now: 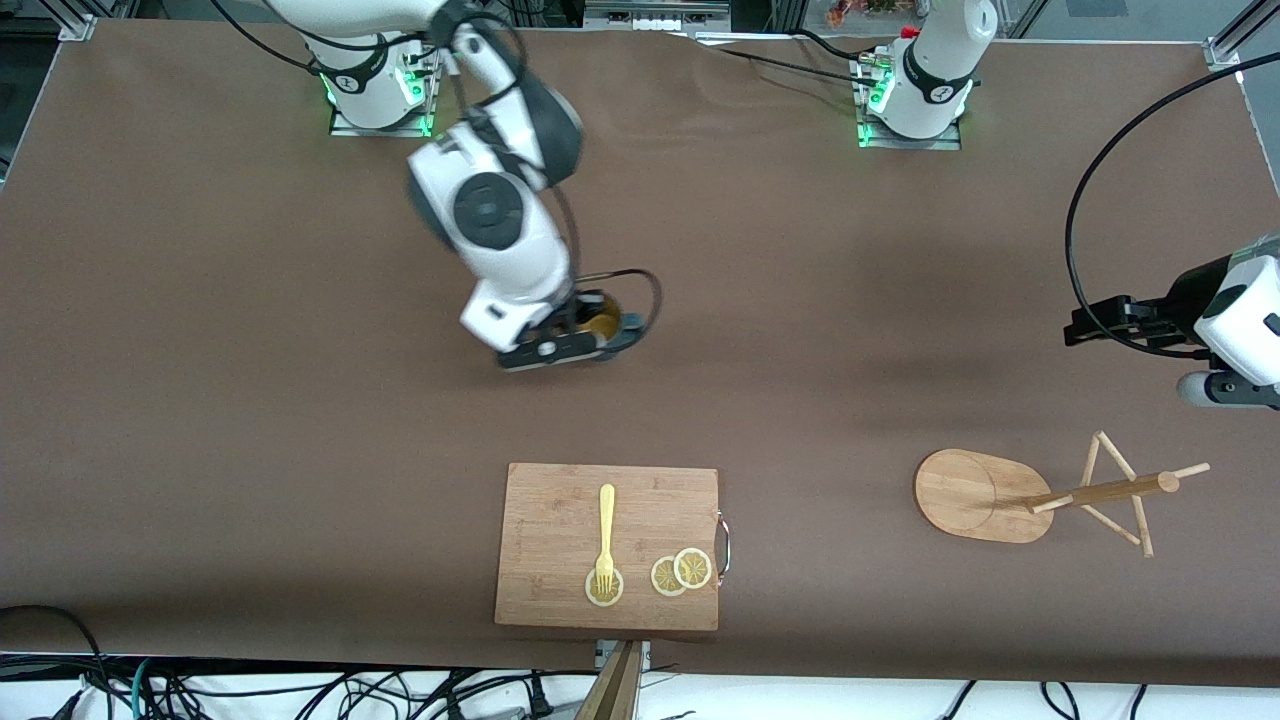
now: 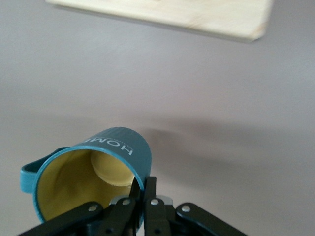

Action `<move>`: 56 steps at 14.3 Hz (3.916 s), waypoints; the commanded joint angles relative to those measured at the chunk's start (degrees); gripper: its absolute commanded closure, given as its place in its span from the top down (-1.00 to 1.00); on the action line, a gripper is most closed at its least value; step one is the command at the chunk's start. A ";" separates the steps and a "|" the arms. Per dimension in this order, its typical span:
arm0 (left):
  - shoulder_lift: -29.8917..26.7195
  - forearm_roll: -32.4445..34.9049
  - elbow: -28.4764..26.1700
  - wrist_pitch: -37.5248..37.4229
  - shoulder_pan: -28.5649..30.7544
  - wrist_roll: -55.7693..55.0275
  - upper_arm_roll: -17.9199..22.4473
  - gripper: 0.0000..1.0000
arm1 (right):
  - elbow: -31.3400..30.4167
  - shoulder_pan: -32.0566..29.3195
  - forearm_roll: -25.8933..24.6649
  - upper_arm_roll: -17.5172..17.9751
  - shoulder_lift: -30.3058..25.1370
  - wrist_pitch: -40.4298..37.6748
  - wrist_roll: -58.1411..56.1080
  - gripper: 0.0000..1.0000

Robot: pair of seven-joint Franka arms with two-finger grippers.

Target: Pass cup and hang on rack

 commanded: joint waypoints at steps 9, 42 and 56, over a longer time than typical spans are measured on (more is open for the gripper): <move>-3.86 -5.62 -10.69 -0.60 0.01 19.88 -0.29 1.00 | 8.26 9.56 -3.56 -1.43 13.32 8.93 12.81 -1.00; 3.68 -75.38 -61.86 38.95 -7.72 139.85 -2.76 1.00 | 4.31 -8.71 6.64 -36.32 -12.43 -23.34 -35.43 1.00; 17.40 -92.19 -51.76 39.13 -13.26 159.31 -2.84 1.00 | -19.96 -34.29 -1.54 -11.63 -31.42 -17.25 -44.58 1.00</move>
